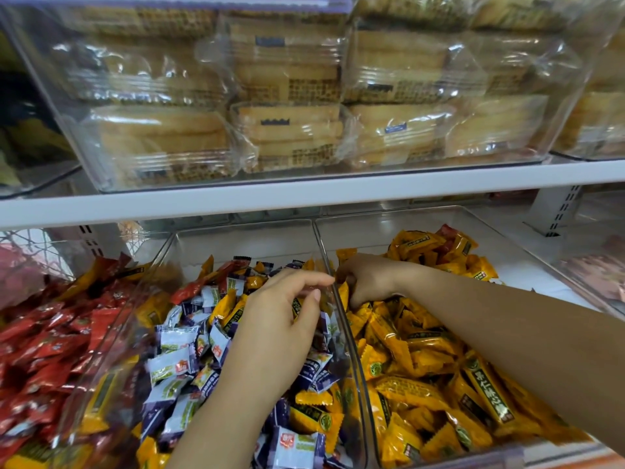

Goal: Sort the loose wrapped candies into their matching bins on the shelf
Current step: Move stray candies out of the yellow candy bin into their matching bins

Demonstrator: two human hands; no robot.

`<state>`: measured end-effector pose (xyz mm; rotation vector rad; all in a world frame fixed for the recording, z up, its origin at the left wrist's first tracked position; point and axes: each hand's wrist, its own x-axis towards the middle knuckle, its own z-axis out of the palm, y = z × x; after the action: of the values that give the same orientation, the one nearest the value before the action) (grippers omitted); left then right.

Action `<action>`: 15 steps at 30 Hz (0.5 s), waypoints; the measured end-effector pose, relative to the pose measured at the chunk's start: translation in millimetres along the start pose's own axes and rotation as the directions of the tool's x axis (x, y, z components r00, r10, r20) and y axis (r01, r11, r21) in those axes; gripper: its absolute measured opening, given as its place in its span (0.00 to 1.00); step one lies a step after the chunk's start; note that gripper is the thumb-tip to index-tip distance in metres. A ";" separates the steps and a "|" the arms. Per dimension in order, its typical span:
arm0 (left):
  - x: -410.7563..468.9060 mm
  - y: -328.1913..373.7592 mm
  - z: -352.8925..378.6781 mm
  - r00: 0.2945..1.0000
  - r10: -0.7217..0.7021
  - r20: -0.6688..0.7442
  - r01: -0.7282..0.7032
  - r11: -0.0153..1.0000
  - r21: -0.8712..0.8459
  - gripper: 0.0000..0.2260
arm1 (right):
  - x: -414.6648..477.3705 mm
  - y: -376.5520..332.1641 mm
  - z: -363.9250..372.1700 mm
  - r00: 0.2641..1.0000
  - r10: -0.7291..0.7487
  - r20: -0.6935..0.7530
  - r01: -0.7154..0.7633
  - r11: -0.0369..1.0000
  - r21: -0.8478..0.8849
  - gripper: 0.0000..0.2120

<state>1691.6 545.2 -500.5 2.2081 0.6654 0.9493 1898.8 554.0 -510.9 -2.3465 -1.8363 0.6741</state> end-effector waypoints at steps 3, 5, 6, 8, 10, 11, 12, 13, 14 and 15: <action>0.0 -0.4 0.1 1.000 -0.002 0.003 0.002 1.000 0.003 0.14 | -1.5 -1.4 1.3 0.999 -0.008 -0.040 0.008 1.000 -0.012 0.09; -0.1 -0.5 0.1 1.000 -0.013 0.006 0.013 1.000 -0.001 0.14 | -4.8 -3.0 0.7 0.998 -0.028 -0.063 0.028 1.000 0.002 0.13; -0.2 -0.7 0.1 1.000 -0.017 0.007 0.017 1.000 -0.003 0.14 | -6.3 -3.4 -0.2 0.997 -0.033 -0.073 0.034 0.999 0.012 0.15; -0.2 -0.8 0.0 1.000 -0.019 0.006 0.019 1.000 -0.005 0.14 | -7.3 -3.1 -2.3 0.993 -0.041 -0.109 0.044 0.999 0.024 0.15; -0.1 -1.1 -0.2 1.000 -0.018 0.006 0.018 1.000 -0.007 0.14 | -8.0 -1.5 -6.4 0.985 -0.030 -0.171 0.036 0.999 0.032 0.10; -0.1 -1.3 -0.2 1.000 -0.022 0.007 0.022 1.000 -0.010 0.14 | -9.6 -0.1 -9.9 0.978 -0.024 -0.205 0.032 0.999 0.036 0.07; -0.2 -1.6 -0.2 1.000 -0.025 0.008 0.025 1.000 -0.011 0.14 | -12.0 1.7 -14.2 0.972 -0.027 -0.231 0.038 0.998 0.041 0.05; -0.3 -1.7 -0.3 1.000 -0.027 0.007 0.028 1.000 -0.013 0.14 | -15.9 3.3 -19.1 0.968 -0.038 -0.250 0.052 0.998 0.047 0.07; -0.3 -1.8 -0.3 1.000 -0.027 0.006 0.027 1.000 -0.013 0.14 | -20.3 5.8 -24.0 0.963 -0.053 -0.266 0.070 0.996 0.056 0.09; -0.3 -1.6 -0.3 1.000 -0.026 0.004 0.026 1.000 -0.013 0.15 | -25.3 7.6 -28.8 0.957 -0.065 -0.283 0.086 0.995 0.060 0.10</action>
<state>1690.8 546.1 -501.6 2.1845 0.6822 0.9333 1912.3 533.8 -480.2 -2.1820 -1.7360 0.3679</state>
